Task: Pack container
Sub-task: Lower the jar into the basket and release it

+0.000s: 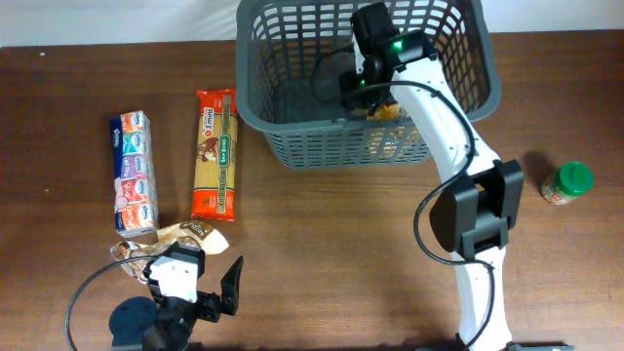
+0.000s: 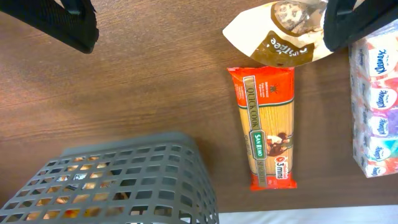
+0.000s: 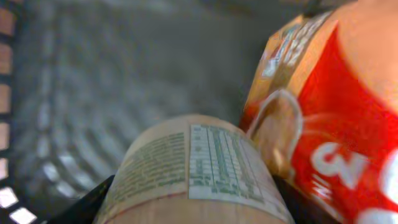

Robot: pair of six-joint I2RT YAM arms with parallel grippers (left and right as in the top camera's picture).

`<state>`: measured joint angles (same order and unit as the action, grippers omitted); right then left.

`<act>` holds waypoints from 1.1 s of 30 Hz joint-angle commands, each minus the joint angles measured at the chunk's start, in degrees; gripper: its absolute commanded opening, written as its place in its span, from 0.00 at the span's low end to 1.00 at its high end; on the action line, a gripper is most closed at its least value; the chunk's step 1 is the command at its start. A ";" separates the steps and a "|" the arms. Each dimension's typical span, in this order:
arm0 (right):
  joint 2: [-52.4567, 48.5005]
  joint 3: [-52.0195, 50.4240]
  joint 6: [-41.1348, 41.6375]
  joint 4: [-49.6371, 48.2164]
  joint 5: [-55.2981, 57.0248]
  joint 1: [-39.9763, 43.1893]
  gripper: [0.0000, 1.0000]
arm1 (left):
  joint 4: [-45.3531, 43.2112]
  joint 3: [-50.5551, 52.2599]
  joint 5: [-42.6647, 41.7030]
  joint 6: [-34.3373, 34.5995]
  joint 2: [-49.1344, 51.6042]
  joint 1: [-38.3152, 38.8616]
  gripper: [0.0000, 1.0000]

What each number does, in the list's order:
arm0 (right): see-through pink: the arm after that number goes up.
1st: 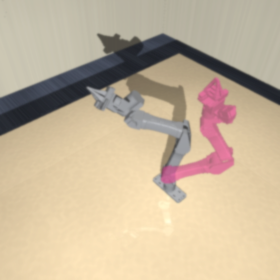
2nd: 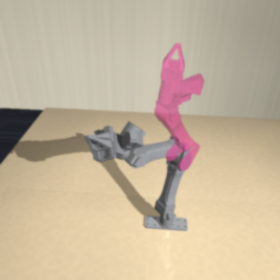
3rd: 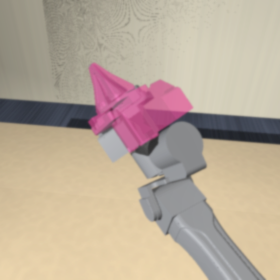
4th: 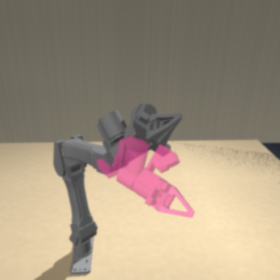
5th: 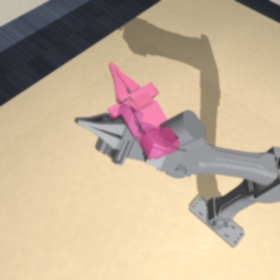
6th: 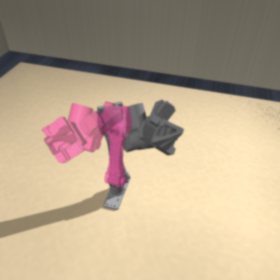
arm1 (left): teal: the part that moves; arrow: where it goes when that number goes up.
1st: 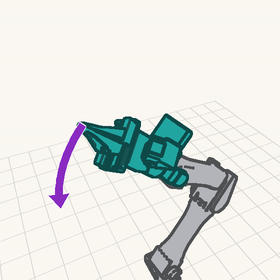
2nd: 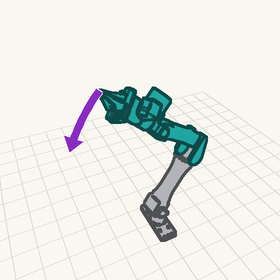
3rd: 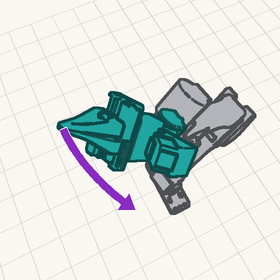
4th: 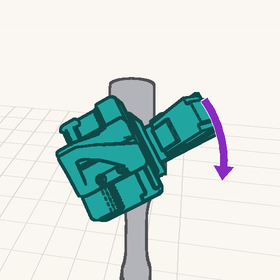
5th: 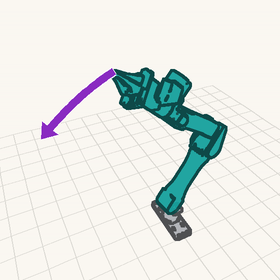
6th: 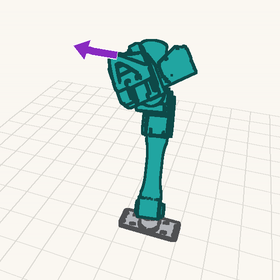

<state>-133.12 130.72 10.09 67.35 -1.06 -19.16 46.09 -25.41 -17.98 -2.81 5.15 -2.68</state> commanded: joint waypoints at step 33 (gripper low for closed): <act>-2.89 14.01 -5.62 10.84 3.23 0.04 0.99 | -0.11 -0.46 0.37 -0.26 0.04 -0.22 0.99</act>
<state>-136.16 137.93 5.50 76.77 -1.02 -19.27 46.09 -25.41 -17.98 -2.81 5.15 -2.68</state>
